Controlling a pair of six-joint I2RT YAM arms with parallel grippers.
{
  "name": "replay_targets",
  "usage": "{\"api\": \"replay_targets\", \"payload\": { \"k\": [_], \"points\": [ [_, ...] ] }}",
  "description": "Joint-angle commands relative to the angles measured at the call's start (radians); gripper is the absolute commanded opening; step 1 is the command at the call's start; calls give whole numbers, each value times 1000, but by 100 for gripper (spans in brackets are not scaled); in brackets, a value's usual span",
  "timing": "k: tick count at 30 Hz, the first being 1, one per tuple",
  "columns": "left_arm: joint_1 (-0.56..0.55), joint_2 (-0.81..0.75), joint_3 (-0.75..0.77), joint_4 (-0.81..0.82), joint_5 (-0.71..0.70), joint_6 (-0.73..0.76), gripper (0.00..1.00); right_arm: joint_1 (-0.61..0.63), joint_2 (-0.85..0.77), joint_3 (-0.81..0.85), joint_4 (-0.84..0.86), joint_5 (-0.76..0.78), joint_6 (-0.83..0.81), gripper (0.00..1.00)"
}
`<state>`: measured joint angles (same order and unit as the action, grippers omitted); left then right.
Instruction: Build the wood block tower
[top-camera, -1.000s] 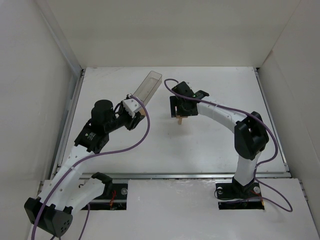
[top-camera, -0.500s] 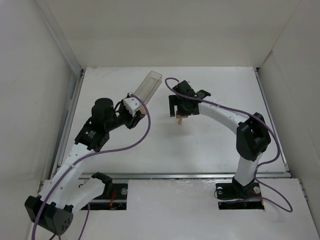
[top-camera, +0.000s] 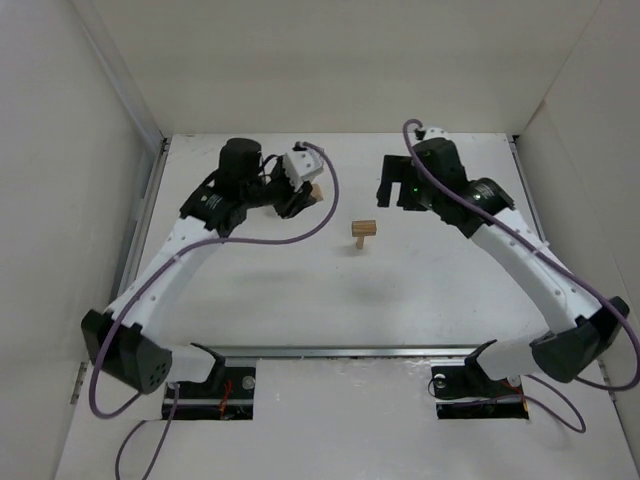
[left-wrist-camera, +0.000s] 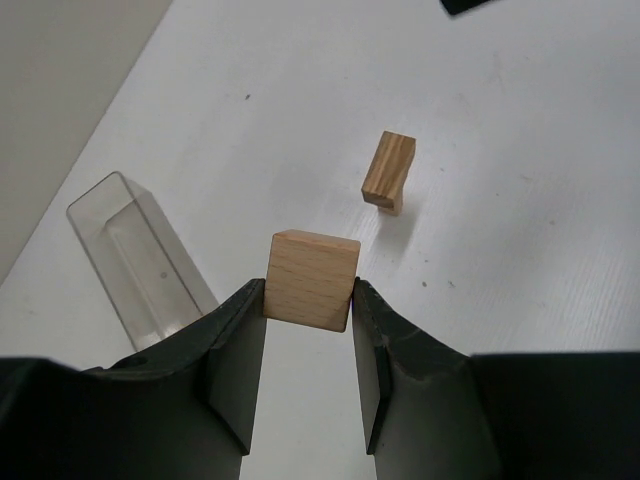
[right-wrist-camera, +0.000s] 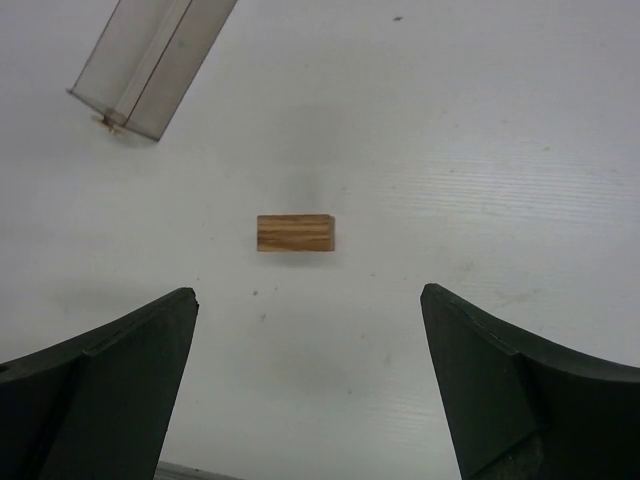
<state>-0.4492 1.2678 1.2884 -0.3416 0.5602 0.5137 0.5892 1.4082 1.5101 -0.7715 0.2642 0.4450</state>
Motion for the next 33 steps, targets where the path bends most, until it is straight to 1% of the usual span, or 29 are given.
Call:
{"api": "replay_targets", "payload": {
  "k": [1,2,3,6,9,10,13,16,19,23,27,29,33],
  "points": [
    [-66,132,155,-140,66,109,1,-67,-77,-4,-64,81,9,99],
    [-77,174,234,-166,66,121,1,-83,-107,-13,-78,81,9,99],
    [-97,253,273,-186,75,132,1,-97,-121,-24,-78,96,9,99],
    [-121,382,386,-231,75,143,0,-147,-173,-66,-109,121,18,99],
    [-148,448,436,-241,66,152,0,-186,-213,-105,-118,130,18,99],
    [-172,487,436,-252,66,166,0,-186,-239,-105,-118,130,18,99],
    [-195,554,457,-252,46,178,0,-218,-285,-146,-118,130,18,99],
    [-215,591,469,-227,35,178,0,-229,-313,-183,-109,118,-5,99],
    [-227,627,480,-202,-6,178,0,-239,-334,-214,-109,107,-14,99],
    [-247,662,512,-211,-33,189,0,-249,-354,-234,-109,118,-14,99],
    [-258,671,512,-211,-60,180,0,-258,-377,-234,-109,118,-34,99],
    [-258,671,502,-179,-85,167,0,-267,-377,-234,-109,118,-34,99],
    [-258,653,465,-134,-85,167,0,-267,-387,-234,-109,118,-43,99]
  ]
}}
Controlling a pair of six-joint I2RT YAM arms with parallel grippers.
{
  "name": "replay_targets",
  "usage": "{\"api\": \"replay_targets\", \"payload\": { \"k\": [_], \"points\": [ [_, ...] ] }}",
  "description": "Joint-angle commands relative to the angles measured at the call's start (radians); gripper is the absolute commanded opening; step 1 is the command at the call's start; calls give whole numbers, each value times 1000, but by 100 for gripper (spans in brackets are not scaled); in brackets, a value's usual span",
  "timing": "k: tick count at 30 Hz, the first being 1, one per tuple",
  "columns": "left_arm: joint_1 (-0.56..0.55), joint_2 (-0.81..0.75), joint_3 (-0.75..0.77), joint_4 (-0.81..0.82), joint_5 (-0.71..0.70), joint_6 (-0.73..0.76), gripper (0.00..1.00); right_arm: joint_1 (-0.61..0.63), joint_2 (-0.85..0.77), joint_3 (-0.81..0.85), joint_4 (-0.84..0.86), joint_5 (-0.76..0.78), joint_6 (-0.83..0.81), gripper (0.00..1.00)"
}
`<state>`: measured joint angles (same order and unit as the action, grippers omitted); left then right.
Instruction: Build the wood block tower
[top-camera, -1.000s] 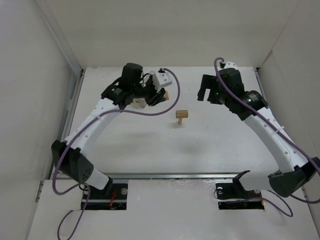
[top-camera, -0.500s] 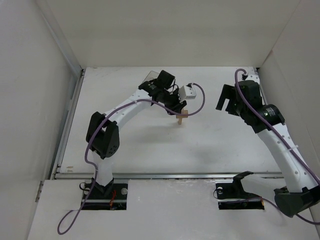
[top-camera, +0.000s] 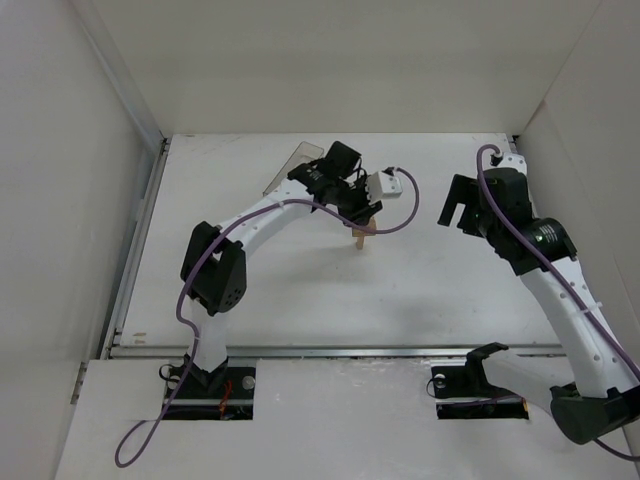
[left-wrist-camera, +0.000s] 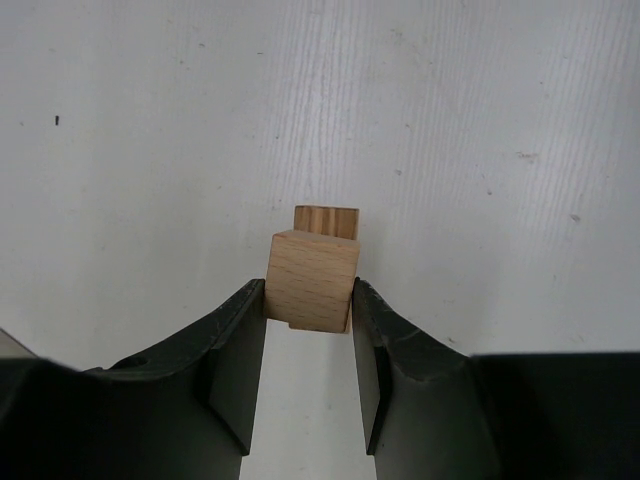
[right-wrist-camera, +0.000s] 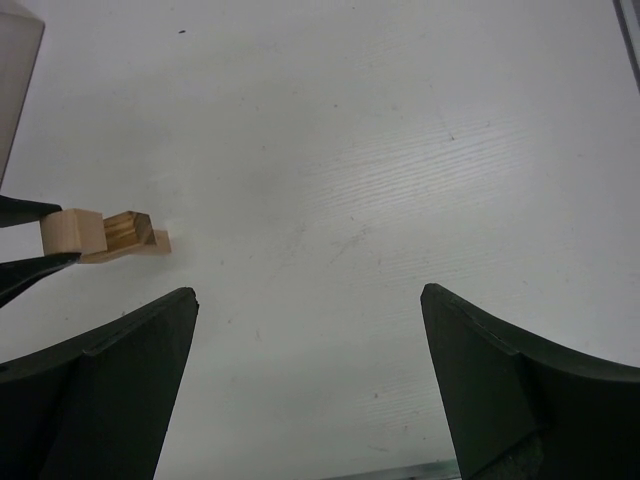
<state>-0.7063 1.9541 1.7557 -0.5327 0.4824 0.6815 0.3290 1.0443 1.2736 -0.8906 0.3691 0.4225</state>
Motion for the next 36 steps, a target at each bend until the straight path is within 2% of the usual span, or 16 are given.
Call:
{"api": "replay_targets", "payload": {
  "k": [1,11,36],
  "points": [
    [-1,-34,-16,57,-7,0,0,-16,-23,3,10,13,-21,99],
    [19,-34,-59,103,-16,-10,0,-16,-23,12,19,13,-30,99],
    [19,-52,-99,103,16,-28,0,-16,-50,3,19,31,-39,99]
  ]
}}
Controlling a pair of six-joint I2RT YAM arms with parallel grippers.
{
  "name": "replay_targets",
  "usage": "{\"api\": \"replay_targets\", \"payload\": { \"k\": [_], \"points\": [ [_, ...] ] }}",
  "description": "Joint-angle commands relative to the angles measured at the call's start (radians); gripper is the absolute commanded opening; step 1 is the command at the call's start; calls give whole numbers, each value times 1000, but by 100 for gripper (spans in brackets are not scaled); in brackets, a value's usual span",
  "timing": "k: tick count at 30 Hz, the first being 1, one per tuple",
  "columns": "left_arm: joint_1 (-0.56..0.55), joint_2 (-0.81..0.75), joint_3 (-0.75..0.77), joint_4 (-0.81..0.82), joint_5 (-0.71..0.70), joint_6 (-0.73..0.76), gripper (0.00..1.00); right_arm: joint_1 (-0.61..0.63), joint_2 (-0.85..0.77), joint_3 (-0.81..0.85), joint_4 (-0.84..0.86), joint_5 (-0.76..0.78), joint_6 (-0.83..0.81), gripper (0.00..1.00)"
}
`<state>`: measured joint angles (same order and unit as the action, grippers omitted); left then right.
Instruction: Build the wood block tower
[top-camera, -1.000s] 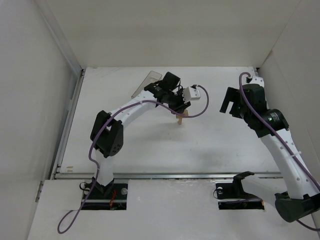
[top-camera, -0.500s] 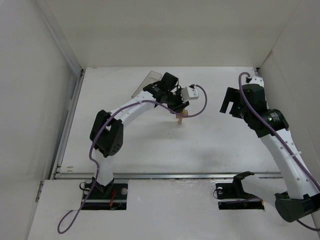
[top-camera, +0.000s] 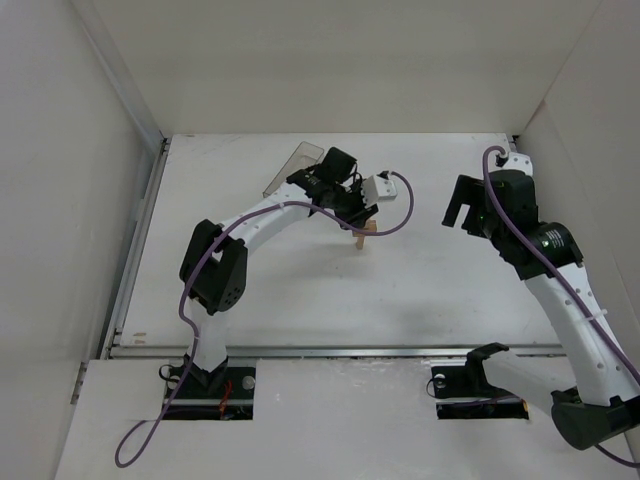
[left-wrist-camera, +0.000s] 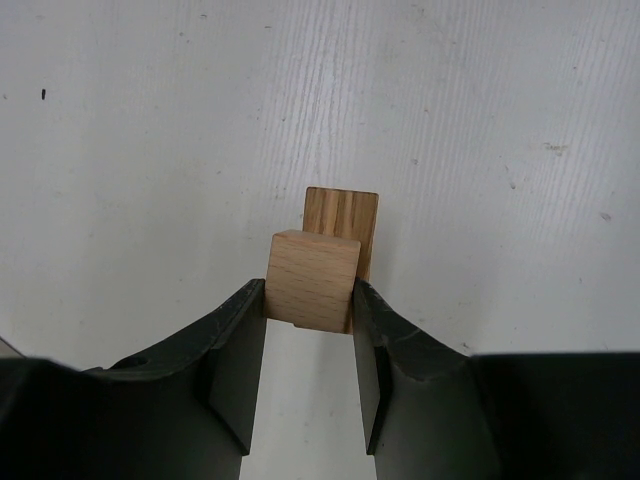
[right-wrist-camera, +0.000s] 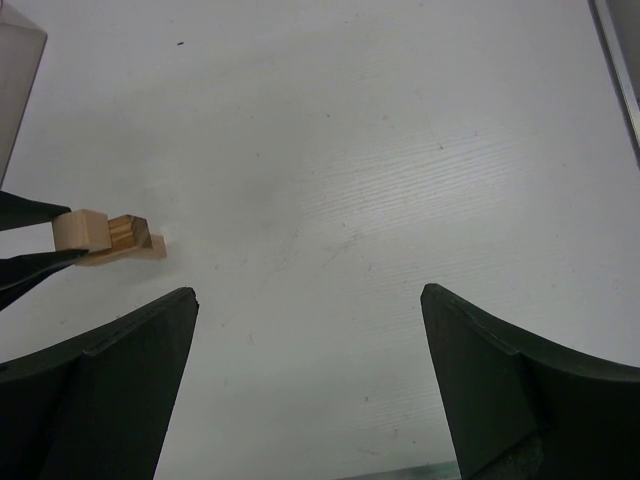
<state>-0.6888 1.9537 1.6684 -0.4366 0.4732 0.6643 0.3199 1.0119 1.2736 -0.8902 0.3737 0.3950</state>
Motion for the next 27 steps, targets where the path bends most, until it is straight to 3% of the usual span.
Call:
{"api": "replay_targets", "payload": {
  "k": [1,27],
  "points": [
    [2,-52,-12,7,25,-11,0,-7,-18,3,19,27,-12,99],
    [2,-110,-32,38,7,-11,0,-16,-18,-6,46,18,-21,99]
  ]
}}
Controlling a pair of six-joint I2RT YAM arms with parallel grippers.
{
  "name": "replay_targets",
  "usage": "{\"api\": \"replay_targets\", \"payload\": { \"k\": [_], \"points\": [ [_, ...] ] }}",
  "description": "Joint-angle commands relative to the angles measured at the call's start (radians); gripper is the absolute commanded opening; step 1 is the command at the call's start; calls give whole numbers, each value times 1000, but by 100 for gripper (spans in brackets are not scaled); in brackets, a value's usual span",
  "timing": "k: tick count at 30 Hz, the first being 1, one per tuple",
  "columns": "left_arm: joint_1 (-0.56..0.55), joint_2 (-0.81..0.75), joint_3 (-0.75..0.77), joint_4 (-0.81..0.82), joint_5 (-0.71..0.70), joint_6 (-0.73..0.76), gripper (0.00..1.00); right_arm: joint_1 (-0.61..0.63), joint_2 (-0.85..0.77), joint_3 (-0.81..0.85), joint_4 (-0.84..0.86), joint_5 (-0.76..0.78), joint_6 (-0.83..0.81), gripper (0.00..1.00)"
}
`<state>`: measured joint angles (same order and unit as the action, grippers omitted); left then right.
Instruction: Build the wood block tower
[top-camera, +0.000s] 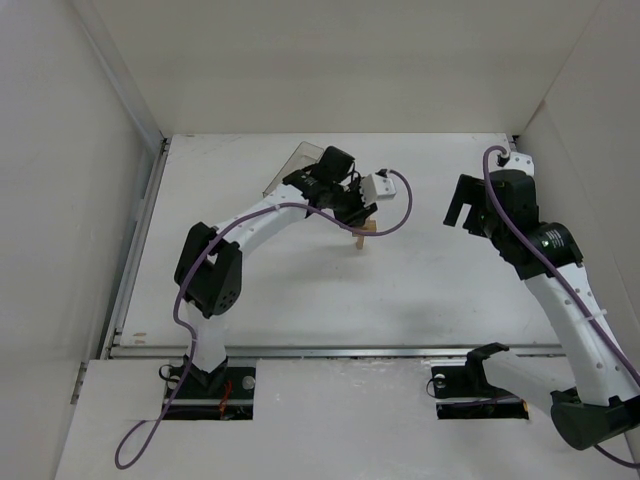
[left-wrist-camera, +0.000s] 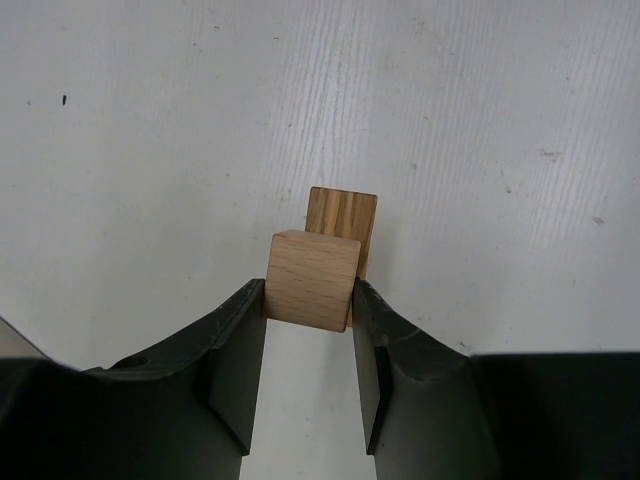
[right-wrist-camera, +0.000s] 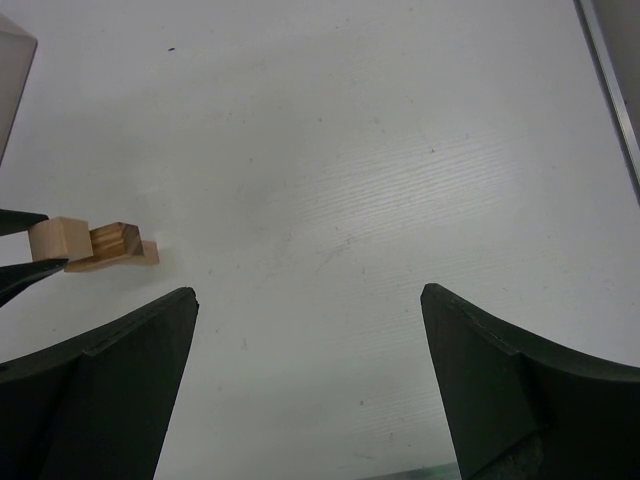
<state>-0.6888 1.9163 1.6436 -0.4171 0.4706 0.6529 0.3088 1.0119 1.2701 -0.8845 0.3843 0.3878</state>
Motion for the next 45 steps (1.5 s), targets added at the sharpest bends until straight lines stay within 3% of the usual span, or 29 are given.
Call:
{"api": "replay_targets", "payload": {
  "k": [1,45],
  "points": [
    [2,-72,-17,18,10,1,0,-5,-18,-3,41,7,-13,99],
    [-17,-45,-7,46,8,10,0,-14,-18,-12,41,7,-23,100]
  ]
}}
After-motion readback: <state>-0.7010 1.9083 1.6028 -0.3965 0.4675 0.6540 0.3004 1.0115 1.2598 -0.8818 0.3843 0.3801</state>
